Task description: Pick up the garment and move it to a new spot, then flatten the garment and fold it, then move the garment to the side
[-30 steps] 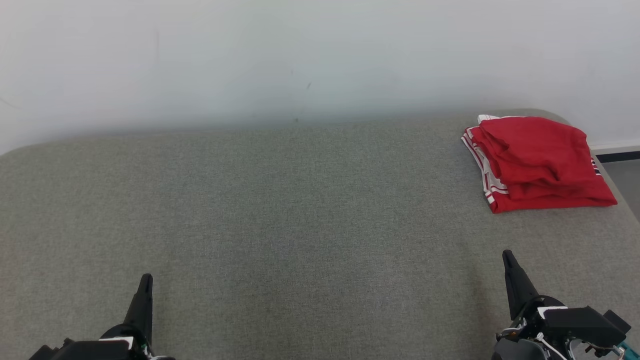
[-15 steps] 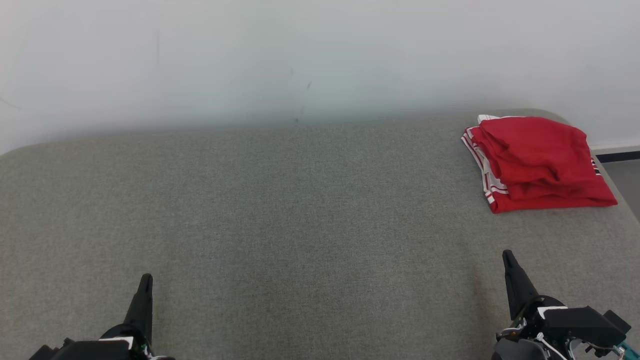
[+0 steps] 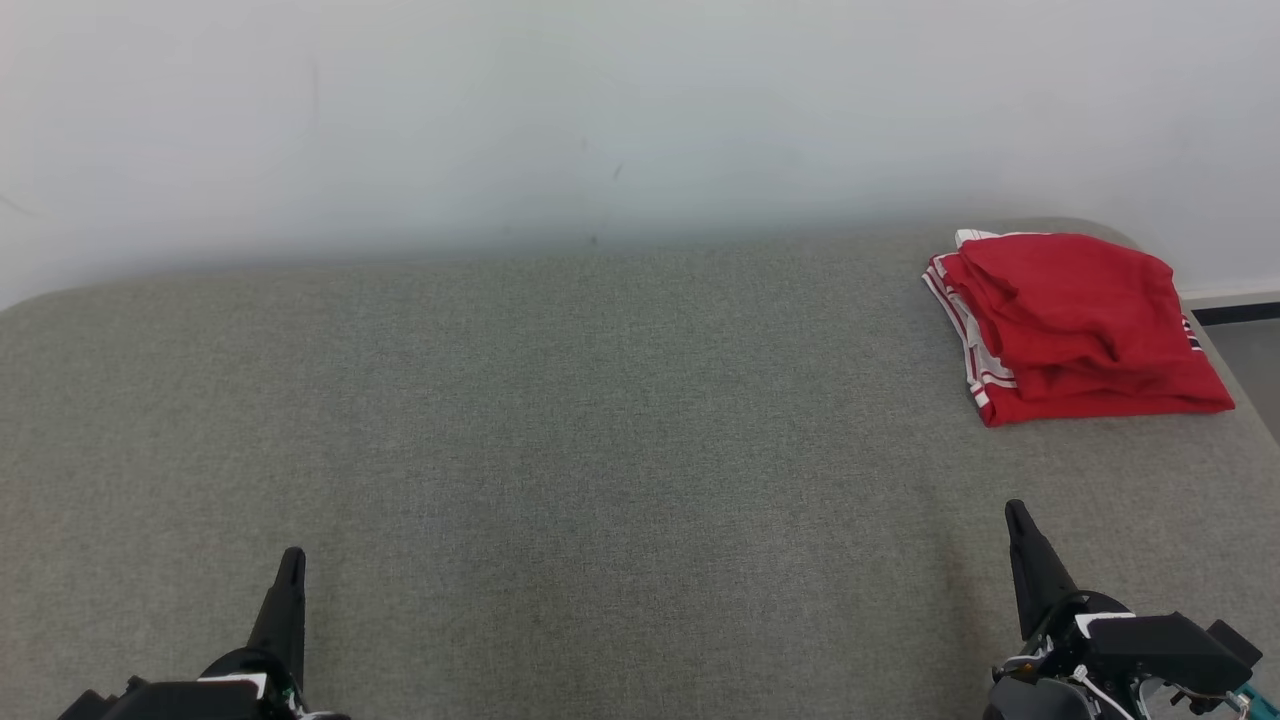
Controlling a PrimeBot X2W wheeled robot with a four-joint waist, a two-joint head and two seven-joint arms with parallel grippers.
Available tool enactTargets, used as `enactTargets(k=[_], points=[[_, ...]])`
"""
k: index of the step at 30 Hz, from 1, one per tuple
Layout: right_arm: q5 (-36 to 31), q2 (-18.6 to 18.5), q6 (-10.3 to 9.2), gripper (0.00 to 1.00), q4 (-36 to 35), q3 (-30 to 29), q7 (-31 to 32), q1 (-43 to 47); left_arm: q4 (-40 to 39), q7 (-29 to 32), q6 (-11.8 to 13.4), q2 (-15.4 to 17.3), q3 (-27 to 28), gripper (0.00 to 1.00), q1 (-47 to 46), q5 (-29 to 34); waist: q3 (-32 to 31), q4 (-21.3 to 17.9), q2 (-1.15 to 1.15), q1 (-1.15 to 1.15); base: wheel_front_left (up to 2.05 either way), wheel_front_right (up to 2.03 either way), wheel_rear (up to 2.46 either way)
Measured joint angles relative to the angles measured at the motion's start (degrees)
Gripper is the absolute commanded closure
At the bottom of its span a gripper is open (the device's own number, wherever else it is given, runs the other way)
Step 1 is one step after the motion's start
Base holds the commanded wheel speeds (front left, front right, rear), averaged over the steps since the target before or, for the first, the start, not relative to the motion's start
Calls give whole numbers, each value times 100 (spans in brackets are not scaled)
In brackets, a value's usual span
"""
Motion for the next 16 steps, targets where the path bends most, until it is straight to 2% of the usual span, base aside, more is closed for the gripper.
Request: enactTargets(k=[16], points=[[0,0,0,100,0,-1,0,0,0,0,0,0,-1,100,0,0,0,0,0,0,0,0,0]])
